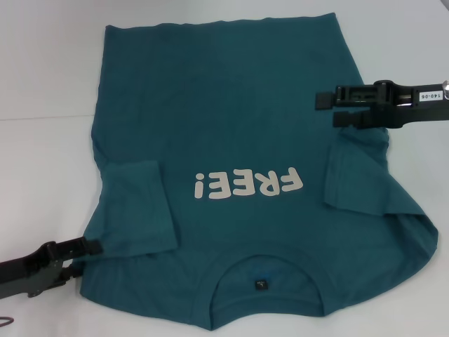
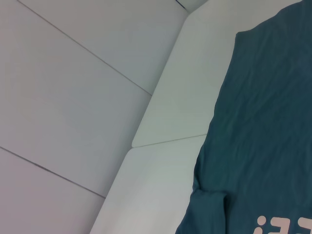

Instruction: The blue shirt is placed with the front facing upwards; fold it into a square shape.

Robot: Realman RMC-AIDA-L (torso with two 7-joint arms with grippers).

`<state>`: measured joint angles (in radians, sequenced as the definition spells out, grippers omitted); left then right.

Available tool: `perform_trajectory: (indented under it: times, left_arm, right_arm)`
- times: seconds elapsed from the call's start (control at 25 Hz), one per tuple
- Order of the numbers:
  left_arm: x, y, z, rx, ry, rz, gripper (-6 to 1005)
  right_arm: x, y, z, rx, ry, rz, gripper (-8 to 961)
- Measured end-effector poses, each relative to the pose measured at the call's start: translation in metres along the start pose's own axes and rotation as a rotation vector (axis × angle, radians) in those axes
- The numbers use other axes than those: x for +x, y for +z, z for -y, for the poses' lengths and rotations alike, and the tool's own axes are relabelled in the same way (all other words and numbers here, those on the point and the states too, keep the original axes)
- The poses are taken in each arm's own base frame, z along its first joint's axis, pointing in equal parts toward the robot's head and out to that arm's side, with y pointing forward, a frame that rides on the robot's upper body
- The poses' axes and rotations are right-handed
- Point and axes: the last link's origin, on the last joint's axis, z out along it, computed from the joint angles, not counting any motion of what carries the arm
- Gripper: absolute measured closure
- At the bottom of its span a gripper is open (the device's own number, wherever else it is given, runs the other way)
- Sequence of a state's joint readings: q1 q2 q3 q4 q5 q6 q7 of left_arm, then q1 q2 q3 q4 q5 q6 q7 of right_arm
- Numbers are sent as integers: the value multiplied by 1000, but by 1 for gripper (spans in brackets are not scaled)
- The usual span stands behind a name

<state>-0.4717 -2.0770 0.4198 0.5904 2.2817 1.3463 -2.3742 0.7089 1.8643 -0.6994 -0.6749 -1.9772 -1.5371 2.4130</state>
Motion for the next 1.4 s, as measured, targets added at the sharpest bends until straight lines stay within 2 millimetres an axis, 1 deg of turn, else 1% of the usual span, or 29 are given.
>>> perform_trajectory:
  times: [0.36, 0.56, 0.76, 1.0, 1.28, 1.4]
  left_arm:
    - [6, 3, -2, 14, -2, -15, 310]
    - [5, 5, -3, 25, 3, 7, 311]
    - [7, 2, -4, 15, 4, -5, 311]
    - [11, -4, 0, 28, -8, -47, 312]
    - [13, 1, -1, 39, 7, -50, 312]
    - [15, 0, -1, 37, 5, -66, 311]
  right_arm:
    - [0, 0, 0, -1, 1, 1, 22]
    - [0, 0, 0, -1, 0, 1, 23]
    - [0, 0, 0, -1, 3, 4, 25]
    - [1, -2, 2, 1, 8, 8, 25]
    - [1, -2, 1, 0, 7, 9, 25]
    - [1, -2, 1, -1, 7, 8, 25]
